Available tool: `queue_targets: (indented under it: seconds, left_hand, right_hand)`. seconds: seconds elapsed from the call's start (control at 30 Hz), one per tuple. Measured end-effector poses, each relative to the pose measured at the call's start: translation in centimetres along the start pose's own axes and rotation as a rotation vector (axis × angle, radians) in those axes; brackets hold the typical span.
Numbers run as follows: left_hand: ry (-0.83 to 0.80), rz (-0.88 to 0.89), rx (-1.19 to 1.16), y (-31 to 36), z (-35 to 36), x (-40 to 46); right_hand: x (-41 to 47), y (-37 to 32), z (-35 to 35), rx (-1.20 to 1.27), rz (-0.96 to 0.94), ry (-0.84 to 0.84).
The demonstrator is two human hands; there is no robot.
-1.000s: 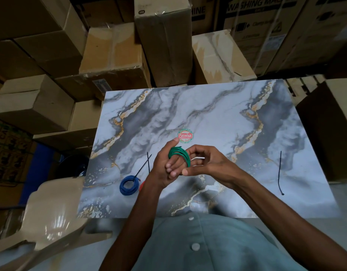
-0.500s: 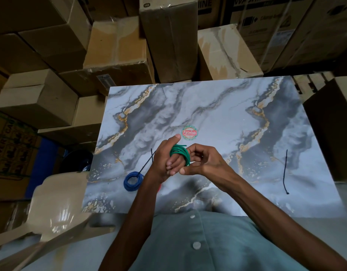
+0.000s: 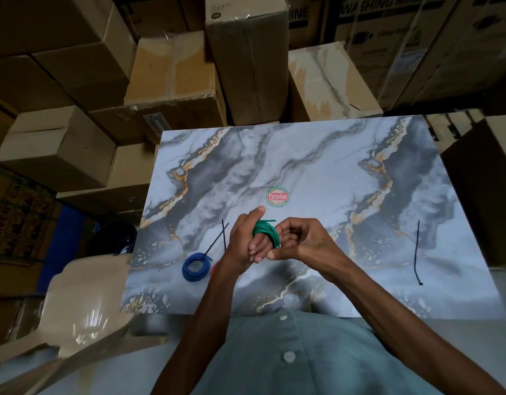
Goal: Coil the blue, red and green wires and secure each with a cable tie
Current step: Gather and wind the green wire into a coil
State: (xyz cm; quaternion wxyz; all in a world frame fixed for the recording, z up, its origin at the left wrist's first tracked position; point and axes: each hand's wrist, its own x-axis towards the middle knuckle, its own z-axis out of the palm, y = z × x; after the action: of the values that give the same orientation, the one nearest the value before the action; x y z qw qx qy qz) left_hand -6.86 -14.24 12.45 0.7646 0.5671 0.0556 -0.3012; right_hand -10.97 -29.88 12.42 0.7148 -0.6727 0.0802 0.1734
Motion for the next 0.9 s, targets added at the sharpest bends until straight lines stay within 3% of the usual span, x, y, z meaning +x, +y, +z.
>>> queue_targets:
  seconds: [0.23, 0.37, 0.57, 0.9]
  left_hand:
    - [0.035, 0.072, 0.134, 0.5, 0.9, -0.7]
    - [0.064, 0.126, 0.336, 1.3, 1.0, -0.5]
    - [0.136, 0.058, 0.418, 0.8, 1.6, -1.2]
    - [0.047, 0.009, 0.424, 0.0, 2.0, -1.9]
  right_hand:
    - [-1.2, -1.0, -1.0, -0.048, -0.041, -0.024]
    - [-1.6, -4.1, -3.3, -0.087, -0.115, -0.12]
    - [-1.1, -5.4, -2.7, -0.417, -0.183, -0.134]
    - [-1.5, -4.0, -2.4, -0.348, -0.102, -0.121]
